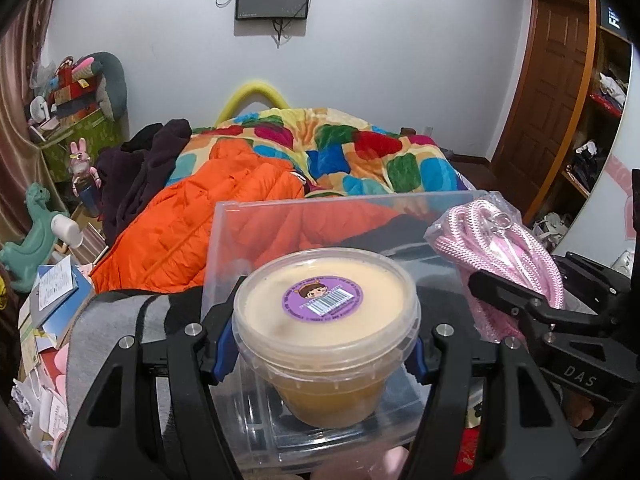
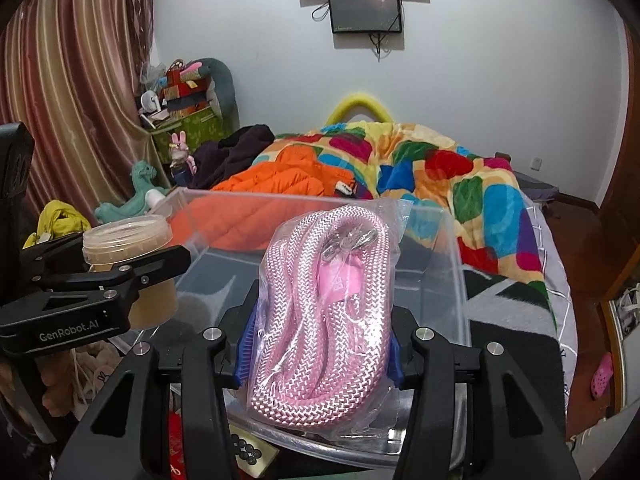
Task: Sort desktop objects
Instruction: 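Carry the cream tub and pink rope bag over the clear plastic box, then open both tools to drop the tub and rope bag into the box, then grasp the dark green pump bottle with the right tool while the left grasps the white pouch, then carry both items to the box and release the white pouch from the left tool, then lower the green bottle into the box and open the right tool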
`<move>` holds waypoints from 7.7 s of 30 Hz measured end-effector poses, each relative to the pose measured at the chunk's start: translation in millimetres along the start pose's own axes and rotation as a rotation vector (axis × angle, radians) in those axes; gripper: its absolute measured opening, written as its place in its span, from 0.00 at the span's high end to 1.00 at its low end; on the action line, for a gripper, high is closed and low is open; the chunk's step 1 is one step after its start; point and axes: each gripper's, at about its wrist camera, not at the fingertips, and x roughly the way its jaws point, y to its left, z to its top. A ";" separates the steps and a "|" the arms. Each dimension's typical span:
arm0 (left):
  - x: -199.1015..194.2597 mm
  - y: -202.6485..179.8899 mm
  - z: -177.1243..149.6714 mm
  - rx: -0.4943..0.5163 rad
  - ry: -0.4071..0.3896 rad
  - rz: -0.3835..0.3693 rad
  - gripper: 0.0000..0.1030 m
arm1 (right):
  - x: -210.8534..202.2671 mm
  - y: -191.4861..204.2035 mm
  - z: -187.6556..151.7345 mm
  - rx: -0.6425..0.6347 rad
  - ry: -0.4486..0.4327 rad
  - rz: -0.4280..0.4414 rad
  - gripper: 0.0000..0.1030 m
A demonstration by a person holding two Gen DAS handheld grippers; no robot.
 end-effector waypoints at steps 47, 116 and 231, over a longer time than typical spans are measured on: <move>-78.1 0.1 -26.0 0.097 -0.072 0.021 0.12 | -79.5 15.1 -43.4 -0.219 -0.035 -0.163 0.32; -92.0 46.5 -110.8 -0.054 0.077 0.000 0.40 | -89.1 -40.1 -95.6 -0.075 0.061 -0.076 0.63; -66.3 -30.6 -16.6 -0.058 -0.074 -0.194 0.19 | -73.5 -6.6 -42.6 -0.002 -0.036 -0.024 0.58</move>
